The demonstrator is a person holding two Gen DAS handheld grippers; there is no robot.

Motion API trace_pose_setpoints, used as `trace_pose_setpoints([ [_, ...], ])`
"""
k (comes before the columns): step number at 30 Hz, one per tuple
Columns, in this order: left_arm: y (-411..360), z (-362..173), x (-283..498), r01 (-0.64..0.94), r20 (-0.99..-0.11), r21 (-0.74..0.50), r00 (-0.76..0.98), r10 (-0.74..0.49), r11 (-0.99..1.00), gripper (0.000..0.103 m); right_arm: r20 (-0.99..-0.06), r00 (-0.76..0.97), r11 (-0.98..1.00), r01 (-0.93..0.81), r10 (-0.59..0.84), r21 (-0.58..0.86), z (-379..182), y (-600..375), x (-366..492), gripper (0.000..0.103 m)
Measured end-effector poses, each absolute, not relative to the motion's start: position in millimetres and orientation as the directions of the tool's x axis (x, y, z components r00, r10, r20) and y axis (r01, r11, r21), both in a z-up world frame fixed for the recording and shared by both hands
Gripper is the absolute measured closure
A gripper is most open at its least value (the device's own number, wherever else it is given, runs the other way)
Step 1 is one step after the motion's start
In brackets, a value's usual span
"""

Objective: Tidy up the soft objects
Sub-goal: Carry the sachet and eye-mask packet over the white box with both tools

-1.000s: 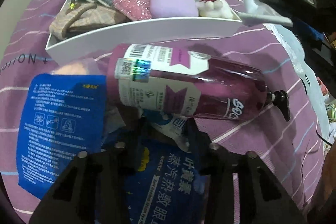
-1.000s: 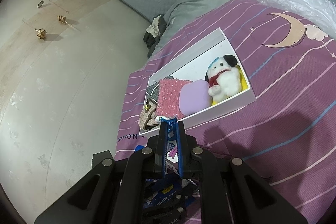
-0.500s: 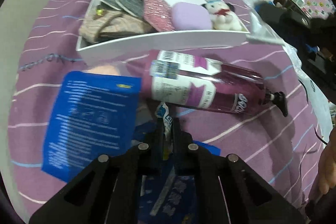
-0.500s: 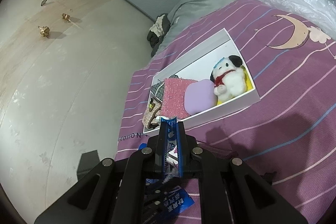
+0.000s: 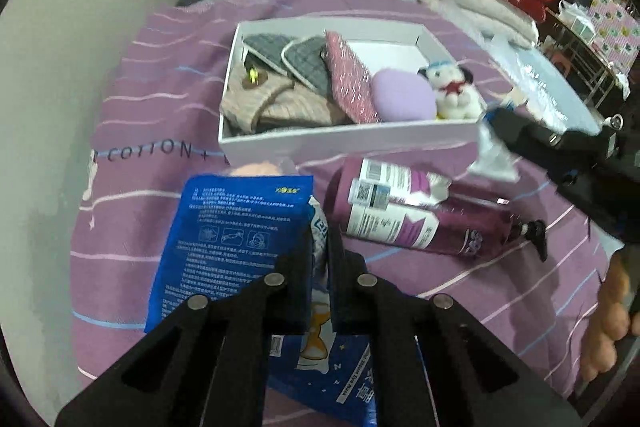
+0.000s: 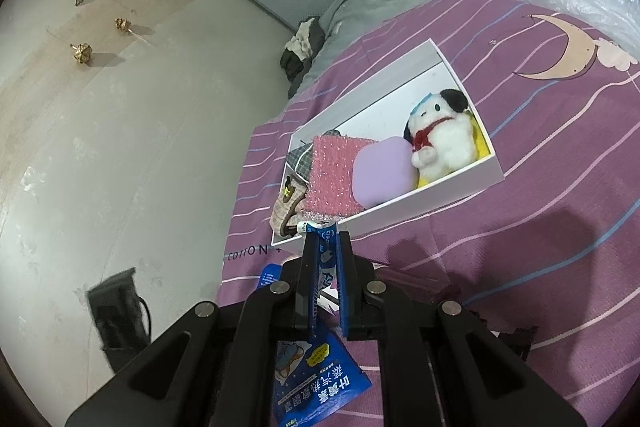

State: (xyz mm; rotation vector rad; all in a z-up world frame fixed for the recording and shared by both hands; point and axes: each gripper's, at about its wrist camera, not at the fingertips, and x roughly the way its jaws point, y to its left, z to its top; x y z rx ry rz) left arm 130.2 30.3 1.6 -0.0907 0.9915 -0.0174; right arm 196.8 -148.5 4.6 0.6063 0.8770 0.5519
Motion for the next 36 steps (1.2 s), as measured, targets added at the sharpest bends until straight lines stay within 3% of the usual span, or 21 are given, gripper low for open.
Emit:
trace_pose_setpoints([
  [22, 5, 58, 236, 0.095, -0.770, -0.166, 0.610, -0.189, 0.982, 0.095, -0.562, 0.497, 0.707, -0.161, 0.661, 0.689, 18, -149, 260, 0.096],
  [25, -5, 55, 258, 0.103, -0.771, -0.135, 0.613, -0.170, 0.985, 0.095, -0.571, 0.509, 0.722, -0.157, 0.643, 0.674, 23, -153, 279, 0.096],
  [36, -18, 29, 321, 0.084, -0.797, -0.199, 0.566, -0.211, 0.976, 0.095, -0.600, 0.552, 0.757, -0.092, 0.579, 0.646, 16, -172, 333, 0.096],
])
